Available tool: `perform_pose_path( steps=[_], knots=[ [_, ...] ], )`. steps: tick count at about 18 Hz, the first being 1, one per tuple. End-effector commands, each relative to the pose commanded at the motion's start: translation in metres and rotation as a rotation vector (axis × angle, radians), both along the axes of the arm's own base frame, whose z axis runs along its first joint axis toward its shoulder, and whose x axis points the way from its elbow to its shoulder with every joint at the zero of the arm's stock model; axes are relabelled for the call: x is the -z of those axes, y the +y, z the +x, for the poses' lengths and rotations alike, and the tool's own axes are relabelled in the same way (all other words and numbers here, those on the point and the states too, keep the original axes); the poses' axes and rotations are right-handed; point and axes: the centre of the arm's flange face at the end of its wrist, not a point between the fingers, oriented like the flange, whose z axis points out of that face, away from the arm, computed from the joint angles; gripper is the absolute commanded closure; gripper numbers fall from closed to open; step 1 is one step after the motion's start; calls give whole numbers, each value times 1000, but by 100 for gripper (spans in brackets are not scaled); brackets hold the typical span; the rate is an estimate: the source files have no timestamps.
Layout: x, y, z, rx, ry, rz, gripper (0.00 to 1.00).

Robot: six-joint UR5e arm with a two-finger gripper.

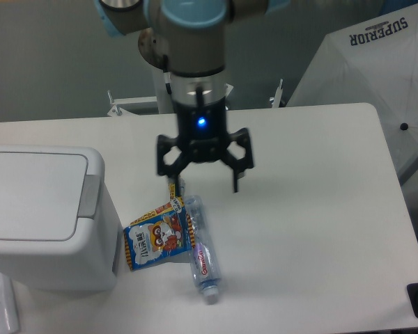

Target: Open the trash can

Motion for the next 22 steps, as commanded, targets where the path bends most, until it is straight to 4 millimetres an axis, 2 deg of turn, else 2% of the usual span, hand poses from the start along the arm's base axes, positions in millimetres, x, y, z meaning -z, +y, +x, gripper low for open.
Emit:
perform_pose_path(
  steps=[3,8,11,14,22],
  knots=[
    [-7,2,6,-12,-35,35,0],
    [5,14,33,10,-72,27,0],
    [6,15,38,21,-73,24,0],
    [10,21,52,44,-77,18,0],
    [21,24,59,57,-90,2,0]
  ],
)
